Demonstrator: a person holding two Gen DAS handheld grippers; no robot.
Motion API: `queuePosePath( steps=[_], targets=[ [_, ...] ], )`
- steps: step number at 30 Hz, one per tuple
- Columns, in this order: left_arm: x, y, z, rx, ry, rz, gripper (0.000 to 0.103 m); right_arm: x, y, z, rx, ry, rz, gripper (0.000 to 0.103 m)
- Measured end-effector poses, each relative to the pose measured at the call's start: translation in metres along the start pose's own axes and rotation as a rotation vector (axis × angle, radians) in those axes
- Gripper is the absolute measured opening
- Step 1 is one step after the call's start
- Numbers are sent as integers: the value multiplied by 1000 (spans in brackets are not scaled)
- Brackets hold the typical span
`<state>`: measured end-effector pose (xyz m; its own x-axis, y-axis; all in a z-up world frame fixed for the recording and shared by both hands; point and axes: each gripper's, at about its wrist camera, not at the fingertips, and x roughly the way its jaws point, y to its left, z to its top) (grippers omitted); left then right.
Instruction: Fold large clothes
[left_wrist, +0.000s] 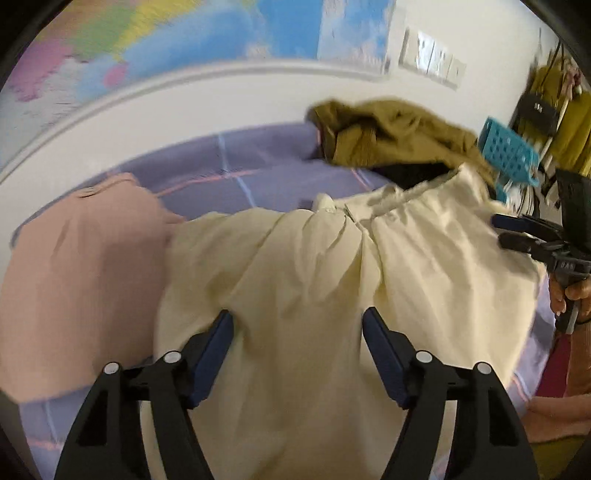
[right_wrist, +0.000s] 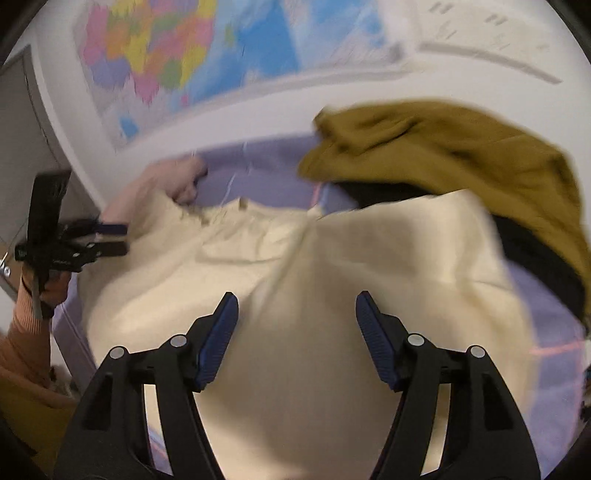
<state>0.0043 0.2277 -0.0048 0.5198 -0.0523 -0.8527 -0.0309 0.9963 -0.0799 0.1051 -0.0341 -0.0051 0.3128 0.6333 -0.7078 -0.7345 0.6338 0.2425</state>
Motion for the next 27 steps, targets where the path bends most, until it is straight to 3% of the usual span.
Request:
queuePosePath(
  steps=[3, 5, 7, 8, 12, 15, 16, 17, 18, 21, 25, 27],
  targets=[
    [30, 8, 16, -23, 64, 22, 43, 34, 7, 8, -66, 58, -72, 26],
    [33, 13, 27, -44, 51, -18, 15, 38, 4, 15, -47, 48, -48, 2],
    [28, 18, 34, -72, 36, -15, 1, 26, -1, 21, -22, 3, -29, 1],
    [22, 21, 38, -73, 15, 2, 1, 15, -4, 26, 5, -38, 3, 1],
    [17, 36, 56, -137, -41, -29, 1, -12, -2, 43, 17, -179, 12, 1],
    [21, 38, 57, -141, -33, -27, 3, 11, -11, 46, 26, -138, -29, 1],
    [24, 36, 56, -125, -21, -16, 18, 31, -15, 44, 28, -70, -39, 1],
    [28, 35, 55, -122, 10, -23, 53, 44, -19, 42, 44, -31, -38, 1],
    [31, 32, 54, -115, 25, -30, 65, 53, -22, 38, 45, 4, -38, 1],
    [29, 24, 51, -56, 6, 44, 65, 62, -15, 36, 21, 14, -70, 1],
    [20, 27, 51, -63, -30, 54, 65, 55, -16, 56, 46, -53, -49, 1],
    [23, 29, 51, -65, -42, 77, 65, 66, -19, 55, 27, -14, -79, 1]
  ],
)
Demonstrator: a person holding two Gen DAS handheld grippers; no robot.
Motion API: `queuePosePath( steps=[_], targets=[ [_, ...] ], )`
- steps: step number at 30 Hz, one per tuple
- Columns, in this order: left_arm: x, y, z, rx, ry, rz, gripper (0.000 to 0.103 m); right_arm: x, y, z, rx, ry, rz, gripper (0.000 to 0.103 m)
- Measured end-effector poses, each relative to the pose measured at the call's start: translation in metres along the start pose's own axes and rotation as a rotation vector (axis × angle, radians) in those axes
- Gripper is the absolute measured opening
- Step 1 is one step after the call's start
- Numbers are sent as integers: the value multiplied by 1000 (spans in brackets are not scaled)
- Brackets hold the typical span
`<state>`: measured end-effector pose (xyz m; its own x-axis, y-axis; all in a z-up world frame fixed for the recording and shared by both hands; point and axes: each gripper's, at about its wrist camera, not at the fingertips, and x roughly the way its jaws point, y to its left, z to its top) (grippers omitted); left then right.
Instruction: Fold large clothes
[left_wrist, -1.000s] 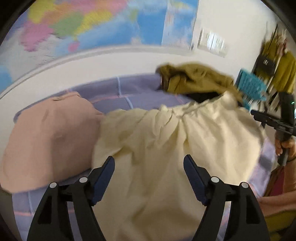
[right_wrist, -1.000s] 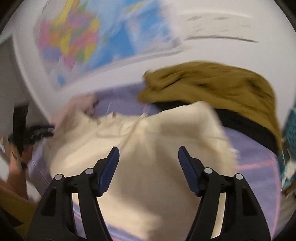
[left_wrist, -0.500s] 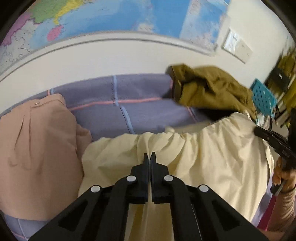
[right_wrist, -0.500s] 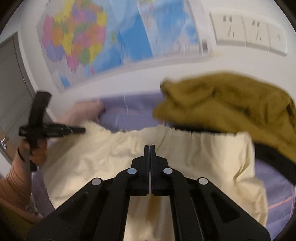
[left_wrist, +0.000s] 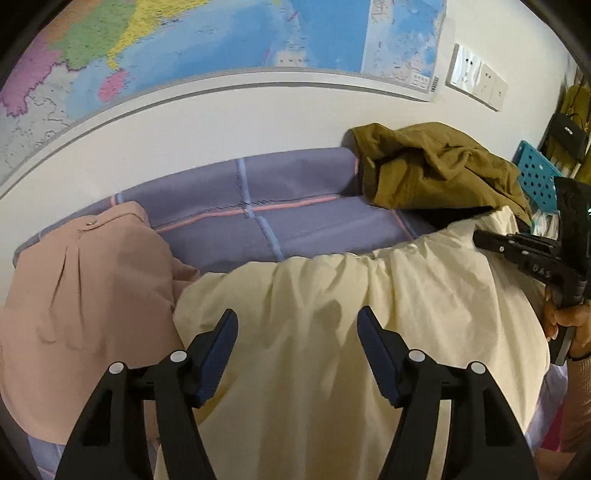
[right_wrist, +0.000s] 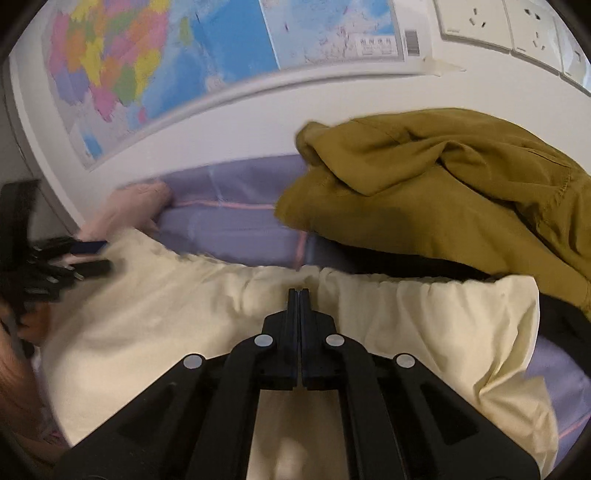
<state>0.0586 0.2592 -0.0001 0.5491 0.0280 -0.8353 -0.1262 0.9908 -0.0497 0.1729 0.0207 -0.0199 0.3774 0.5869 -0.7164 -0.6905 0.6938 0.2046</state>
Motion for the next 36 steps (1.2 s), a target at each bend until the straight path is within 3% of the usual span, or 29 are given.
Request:
queuePosePath(
  steps=[4, 6, 8, 10, 12, 15, 19, 21, 22, 28, 31, 33, 36],
  targets=[
    [26, 6, -10, 11, 13, 42, 65, 5, -9, -13, 30, 48, 36, 0],
    [36, 11, -16, -1, 15, 32, 66, -13, -12, -16, 47, 32, 60, 8],
    [33, 14, -18, -12, -6, 18, 66, -33, -14, -20, 44, -10, 68, 28],
    [28, 16, -17, -20, -24, 3, 66, -64, -22, -32, 60, -66, 68, 40],
    [30, 18, -16, -26, -20, -8, 66, -81, -37, -44, 89, -97, 52, 39],
    [34, 17, -17, -18, -36, -17, 67, -77, -73, -66, 189, -67, 12, 27],
    [29, 14, -18, -14, -57, 8, 68, -59, -111, -86, 358, -63, 105, 19],
    [13, 12, -21, -12, -83, 31, 68, -68, -102, -83, 324, -82, 64, 24],
    [0, 13, -24, -19, -108, 25, 68, -74, -99, -82, 319, -95, 57, 33],
    [-53, 24, -61, -40, -177, 17, 73, -130, -96, -101, 304, -200, 73, 33],
    [-55, 39, -83, -75, -163, 10, 73, -122, -106, -118, 331, -144, 40, 32],
    [-41, 52, -95, -121, -108, 24, 73, -107, -122, -131, 381, -110, 13, 25],
    [-27, 67, -105, -196, -75, 8, 73, -102, -136, -137, 464, -124, 51, 23]
  ],
)
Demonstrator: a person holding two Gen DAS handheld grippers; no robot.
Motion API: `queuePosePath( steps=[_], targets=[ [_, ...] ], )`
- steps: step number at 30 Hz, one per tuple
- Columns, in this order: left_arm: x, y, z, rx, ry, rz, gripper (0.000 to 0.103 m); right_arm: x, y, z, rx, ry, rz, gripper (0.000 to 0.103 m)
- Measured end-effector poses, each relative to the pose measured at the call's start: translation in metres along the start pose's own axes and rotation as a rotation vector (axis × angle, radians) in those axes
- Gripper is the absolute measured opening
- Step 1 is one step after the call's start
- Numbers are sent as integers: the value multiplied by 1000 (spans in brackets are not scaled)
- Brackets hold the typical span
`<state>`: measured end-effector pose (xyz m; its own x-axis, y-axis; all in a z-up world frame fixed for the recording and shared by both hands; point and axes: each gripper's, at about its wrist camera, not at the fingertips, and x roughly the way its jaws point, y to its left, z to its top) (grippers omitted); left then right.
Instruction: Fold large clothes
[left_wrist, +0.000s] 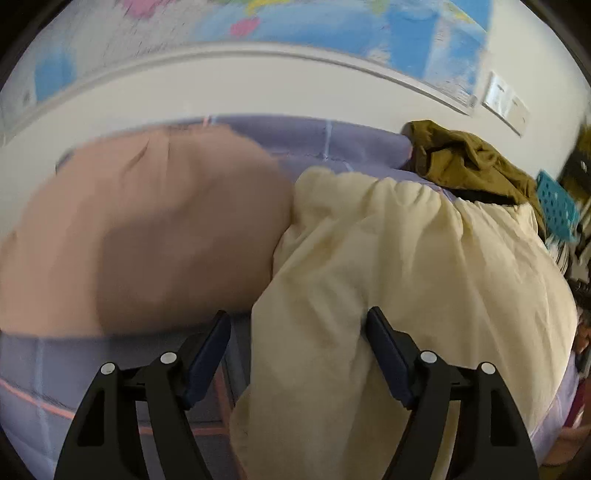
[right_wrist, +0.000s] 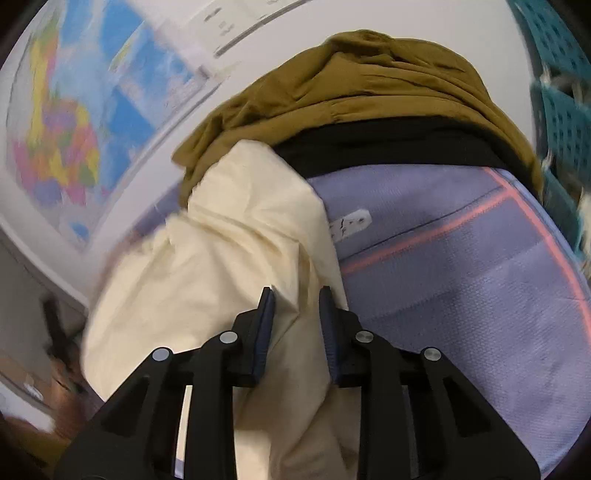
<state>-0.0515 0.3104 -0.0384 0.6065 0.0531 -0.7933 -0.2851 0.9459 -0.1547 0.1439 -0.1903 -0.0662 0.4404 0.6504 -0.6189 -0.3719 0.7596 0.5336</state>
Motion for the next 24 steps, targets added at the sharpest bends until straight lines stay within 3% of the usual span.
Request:
queuePosePath(
  steps=[4, 7, 12, 15, 18, 20, 24],
  targets=[
    [-12, -4, -2, -12, -34, 42, 73, -6, 15, -2, -45, -3, -59, 28],
    [-31, -9, -9, 0, -72, 82, 73, -26, 28, -5, -72, -50, -54, 29],
    [-66, 3, -31, -42, -110, 23, 73, -59, 62, -23, -177, -102, -2, 35],
    [-70, 11, -44, -59, -80, 33, 68, -55, 71, -36, -211, -55, 52, 35],
    [-61, 16, -58, -81, -27, 23, 55, -32, 66, -45, -196, 9, -6, 30],
    [-56, 24, -66, -129, -16, -50, 40, -22, 58, -47, -154, 19, -6, 26],
    [-50, 37, -70, -215, 1, -98, 42, -22, 54, -47, -116, 17, 13, 28]
  ],
)
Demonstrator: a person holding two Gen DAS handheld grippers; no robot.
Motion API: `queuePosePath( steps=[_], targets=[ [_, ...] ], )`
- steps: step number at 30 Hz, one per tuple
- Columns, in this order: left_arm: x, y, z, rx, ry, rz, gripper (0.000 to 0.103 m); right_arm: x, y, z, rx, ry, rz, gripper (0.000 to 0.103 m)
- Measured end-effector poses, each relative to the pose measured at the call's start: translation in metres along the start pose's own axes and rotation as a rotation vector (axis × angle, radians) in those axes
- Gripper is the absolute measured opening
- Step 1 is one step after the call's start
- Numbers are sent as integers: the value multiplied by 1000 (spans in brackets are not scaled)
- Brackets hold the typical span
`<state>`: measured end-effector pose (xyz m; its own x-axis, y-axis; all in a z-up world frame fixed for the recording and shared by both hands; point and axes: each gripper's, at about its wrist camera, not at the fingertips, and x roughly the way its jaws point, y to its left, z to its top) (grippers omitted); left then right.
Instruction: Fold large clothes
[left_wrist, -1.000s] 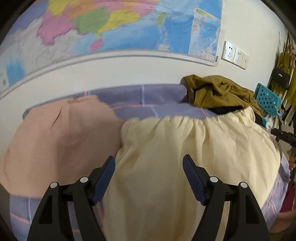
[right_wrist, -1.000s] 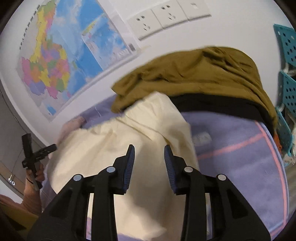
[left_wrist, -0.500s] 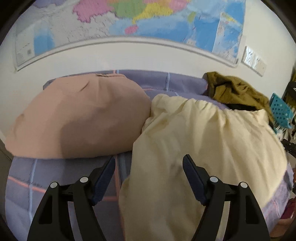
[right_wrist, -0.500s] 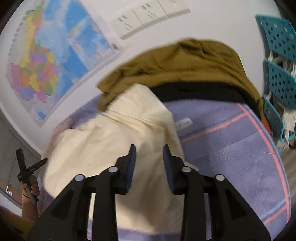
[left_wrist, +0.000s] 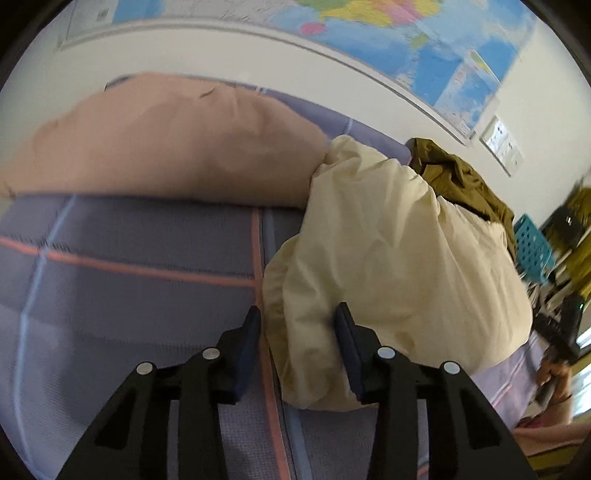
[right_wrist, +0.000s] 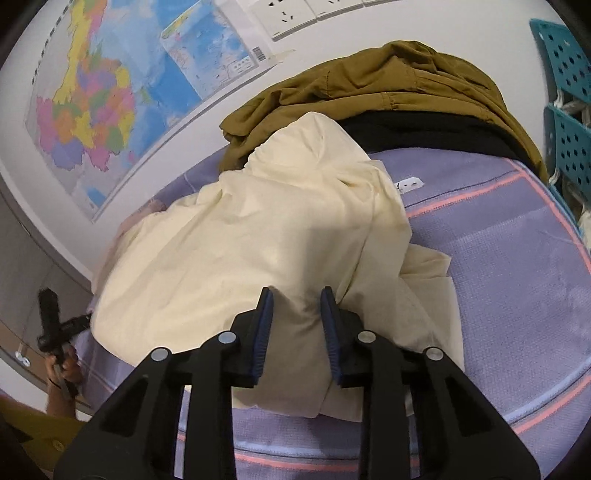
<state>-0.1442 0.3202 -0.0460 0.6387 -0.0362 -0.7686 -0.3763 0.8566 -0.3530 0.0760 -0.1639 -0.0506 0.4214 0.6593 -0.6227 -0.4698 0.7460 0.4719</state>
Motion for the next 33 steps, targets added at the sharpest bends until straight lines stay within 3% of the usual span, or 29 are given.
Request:
queuePosePath(
  steps=[4, 9, 14, 22, 33],
  targets=[
    [-12, -2, -4, -14, -16, 48, 59, -13, 0, -3, 43, -10, 27, 44],
    [-30, 2, -22, -61, 32, -48, 63, -42, -6, -18, 133, -41, 89, 61],
    [-34, -1, -45, -104, 99, -211, 67, -54, -15, -39, 235, -20, 158, 66],
    [-7, -30, -43, -120, 125, -344, 74, -50, -11, -60, 287, 20, 224, 73],
    [27, -48, -10, -153, 66, -348, 87, -20, 2, -38, 278, -2, 185, 75]
  ],
)
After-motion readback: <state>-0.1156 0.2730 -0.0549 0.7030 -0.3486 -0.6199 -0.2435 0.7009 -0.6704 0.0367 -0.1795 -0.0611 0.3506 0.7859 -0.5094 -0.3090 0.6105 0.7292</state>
